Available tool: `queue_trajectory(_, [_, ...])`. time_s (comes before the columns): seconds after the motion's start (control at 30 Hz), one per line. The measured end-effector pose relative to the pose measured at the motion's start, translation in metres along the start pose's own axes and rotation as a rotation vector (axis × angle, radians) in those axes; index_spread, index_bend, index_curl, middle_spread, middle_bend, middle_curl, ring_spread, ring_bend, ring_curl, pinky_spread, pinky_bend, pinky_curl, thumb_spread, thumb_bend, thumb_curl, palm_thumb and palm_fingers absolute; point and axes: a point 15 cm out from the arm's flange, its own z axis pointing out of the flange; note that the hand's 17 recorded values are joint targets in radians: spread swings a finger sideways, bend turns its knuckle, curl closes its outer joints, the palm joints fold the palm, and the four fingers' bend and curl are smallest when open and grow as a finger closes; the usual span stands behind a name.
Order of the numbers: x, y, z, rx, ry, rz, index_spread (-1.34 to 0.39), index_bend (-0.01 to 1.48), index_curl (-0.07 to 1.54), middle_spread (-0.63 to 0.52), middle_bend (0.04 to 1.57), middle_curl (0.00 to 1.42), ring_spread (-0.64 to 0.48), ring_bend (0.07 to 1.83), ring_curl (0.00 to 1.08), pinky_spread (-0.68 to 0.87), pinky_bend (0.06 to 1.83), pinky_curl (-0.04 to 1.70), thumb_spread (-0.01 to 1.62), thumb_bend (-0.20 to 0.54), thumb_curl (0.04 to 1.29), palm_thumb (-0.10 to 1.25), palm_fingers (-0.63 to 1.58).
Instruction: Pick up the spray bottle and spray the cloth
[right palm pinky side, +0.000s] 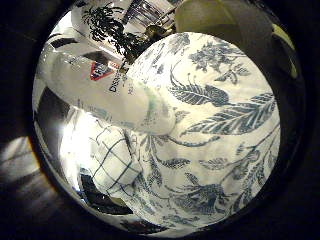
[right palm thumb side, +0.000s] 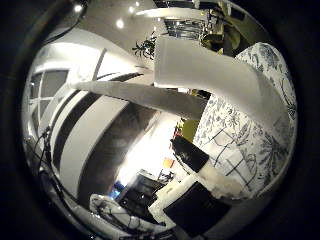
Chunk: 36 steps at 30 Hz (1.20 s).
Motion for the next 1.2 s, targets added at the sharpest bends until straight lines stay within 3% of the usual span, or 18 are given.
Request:
queue_trajectory(0.2, [-0.001, -0.011, 0.045, 0.01, 0.012, 0.005, -0.14, 0.17, 0.28, 0.08, 0.32, 0.38, 0.19, 0.46, 0.3, 0.36, 0.41, 0.28, 1.05, -0.009, 0.37, 0.73, 0.27])
queue_trajectory(0.27, [-0.003, -0.015, 0.052, 0.028, 0.001, 0.017, -0.17, 0.17, 0.29, 0.02, 0.39, 0.4, 0.11, 0.58, 0.32, 0.26, 0.41, 0.26, 1.04, 0.003, 0.4, 0.84, 0.51])
queue_trajectory(0.37, [-0.009, -0.021, 0.07, 0.058, -0.039, 0.047, -0.26, 0.21, 0.32, -0.11, 0.53, 0.46, -0.07, 0.76, 0.36, 0.03, 0.6, 0.28, 1.0, -0.002, 0.43, 0.95, 1.03])
queue_trajectory(0.4, [-0.011, -0.018, 0.078, 0.05, -0.049, 0.056, -0.29, 0.27, 0.37, -0.14, 0.58, 0.5, -0.14, 0.82, 0.41, -0.12, 0.74, 0.34, 0.98, -0.013, 0.44, 0.97, 1.25])
queue_trajectory(0.47, [-0.012, -0.013, 0.089, 0.033, -0.06, 0.076, -0.31, 0.45, 0.46, -0.17, 0.72, 0.55, -0.18, 0.93, 0.45, -0.28, 0.85, 0.39, 0.96, -0.017, 0.45, 0.99, 1.37])
queue_trajectory(0.5, [-0.011, -0.012, 0.091, 0.028, -0.064, 0.091, -0.31, 0.5, 0.48, -0.17, 0.76, 0.56, -0.18, 0.95, 0.46, -0.3, 0.87, 0.4, 0.96, -0.014, 0.46, 0.99, 1.41])
queue_trajectory(0.53, [-0.011, -0.01, 0.093, 0.024, -0.071, 0.104, -0.28, 0.71, 0.56, -0.15, 0.86, 0.59, -0.18, 1.01, 0.48, -0.31, 0.94, 0.44, 0.97, -0.012, 0.47, 1.01, 1.49])
queue_trajectory(0.67, [-0.018, -0.006, 0.096, 0.005, -0.104, 0.138, -0.23, 0.98, 0.67, -0.13, 1.1, 0.65, -0.16, 1.24, 0.55, -0.25, 1.18, 0.58, 1.0, -0.014, 0.51, 1.03, 1.35])
queue_trajectory(0.9, [-0.075, 0.009, 0.1, -0.182, -0.193, 0.155, -0.18, 1.13, 0.69, -0.09, 1.26, 0.65, -0.16, 1.39, 0.59, -0.19, 1.26, 0.74, 1.01, -0.014, 0.57, 1.03, 1.23])
queue_trajectory(1.2, [-0.139, -0.007, 0.047, -0.624, 0.094, -0.058, -0.18, 1.18, 0.67, -0.09, 1.31, 0.62, -0.15, 1.43, 0.58, -0.18, 1.2, 0.89, 1.02, -0.013, 0.61, 1.01, 1.21])
